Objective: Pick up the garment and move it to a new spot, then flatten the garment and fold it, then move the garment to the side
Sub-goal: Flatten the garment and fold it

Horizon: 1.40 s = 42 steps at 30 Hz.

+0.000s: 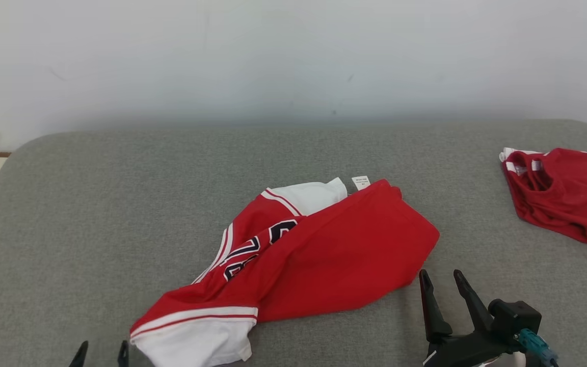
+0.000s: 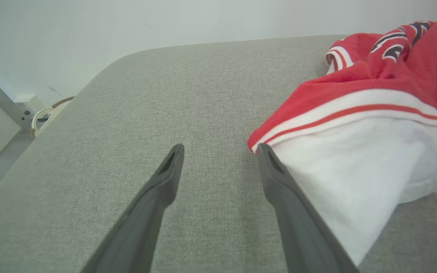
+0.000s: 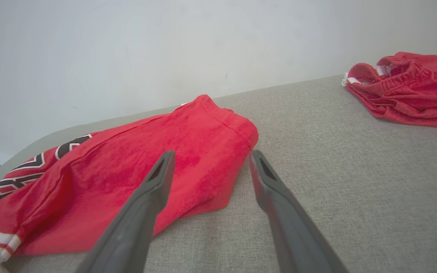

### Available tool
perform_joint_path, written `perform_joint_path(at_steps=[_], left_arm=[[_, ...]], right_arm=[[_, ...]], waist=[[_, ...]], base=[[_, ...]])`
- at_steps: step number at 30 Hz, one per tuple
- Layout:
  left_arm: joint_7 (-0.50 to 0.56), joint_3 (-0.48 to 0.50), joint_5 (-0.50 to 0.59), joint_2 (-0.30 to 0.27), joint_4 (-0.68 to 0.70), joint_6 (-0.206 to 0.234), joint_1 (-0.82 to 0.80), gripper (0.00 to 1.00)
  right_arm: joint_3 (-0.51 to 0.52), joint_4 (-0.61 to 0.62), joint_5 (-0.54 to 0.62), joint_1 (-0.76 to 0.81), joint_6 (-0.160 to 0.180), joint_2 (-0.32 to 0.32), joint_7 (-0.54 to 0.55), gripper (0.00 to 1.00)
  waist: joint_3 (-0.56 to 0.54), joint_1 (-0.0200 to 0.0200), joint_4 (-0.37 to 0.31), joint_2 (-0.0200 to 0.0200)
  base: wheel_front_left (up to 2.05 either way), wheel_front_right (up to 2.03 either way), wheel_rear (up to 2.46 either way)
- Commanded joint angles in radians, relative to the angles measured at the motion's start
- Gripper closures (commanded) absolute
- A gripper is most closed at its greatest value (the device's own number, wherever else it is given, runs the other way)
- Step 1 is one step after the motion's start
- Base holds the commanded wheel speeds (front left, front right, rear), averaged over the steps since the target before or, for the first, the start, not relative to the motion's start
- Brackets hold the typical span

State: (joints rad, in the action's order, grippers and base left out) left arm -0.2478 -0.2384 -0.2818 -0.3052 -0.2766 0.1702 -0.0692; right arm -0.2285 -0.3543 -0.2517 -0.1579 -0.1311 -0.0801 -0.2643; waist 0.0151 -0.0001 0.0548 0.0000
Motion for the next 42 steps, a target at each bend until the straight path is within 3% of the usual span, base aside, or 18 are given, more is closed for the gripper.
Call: perform_joint_path(at_steps=[1, 15, 27, 34, 42], left_arm=[[-0.008, 0.01, -0.014, -0.007, 0.006, 0.009, 0.02, 0.0], [-0.017, 0.033, -0.018, 0.044, 0.149, 0.041, 0.083, 0.0], [-0.018, 0.099, 0.038, 0.117, 0.254, 0.047, 0.087, 0.0], [-0.018, 0.14, 0.066, 0.163, 0.251, 0.02, 0.09, 0.0], [-0.018, 0.169, 0.091, 0.184, 0.244, -0.009, 0.081, 0.0]], right_arm=[[0.001, 0.002, 0.003, 0.007, 0.001, 0.0, -0.002, 0.0], [0.009, 0.003, 0.01, 0.001, 0.001, 0.0, -0.002, 0.0], [0.031, -0.004, 0.007, -0.014, 0.001, -0.023, -0.002, 0.0], [0.034, -0.025, 0.016, -0.044, 0.001, -0.05, 0.007, 0.0], [-0.015, -0.111, -0.002, -0.183, 0.001, -0.122, 0.107, 0.0]], waist=[[0.0, 0.0001, 0.014, 0.0], [0.012, 0.0001, 0.044, 0.0], [-0.001, 0.0001, 0.027, 0.0], [-0.011, 0.0001, 0.03, 0.0], [-0.002, 0.0001, 0.042, 0.0]], base=[[0.0, 0.0, 0.0], [0.0, 0.0, 0.0], [0.0, 0.0, 0.0], [0.0, 0.0, 0.0], [0.0, 0.0, 0.0]])
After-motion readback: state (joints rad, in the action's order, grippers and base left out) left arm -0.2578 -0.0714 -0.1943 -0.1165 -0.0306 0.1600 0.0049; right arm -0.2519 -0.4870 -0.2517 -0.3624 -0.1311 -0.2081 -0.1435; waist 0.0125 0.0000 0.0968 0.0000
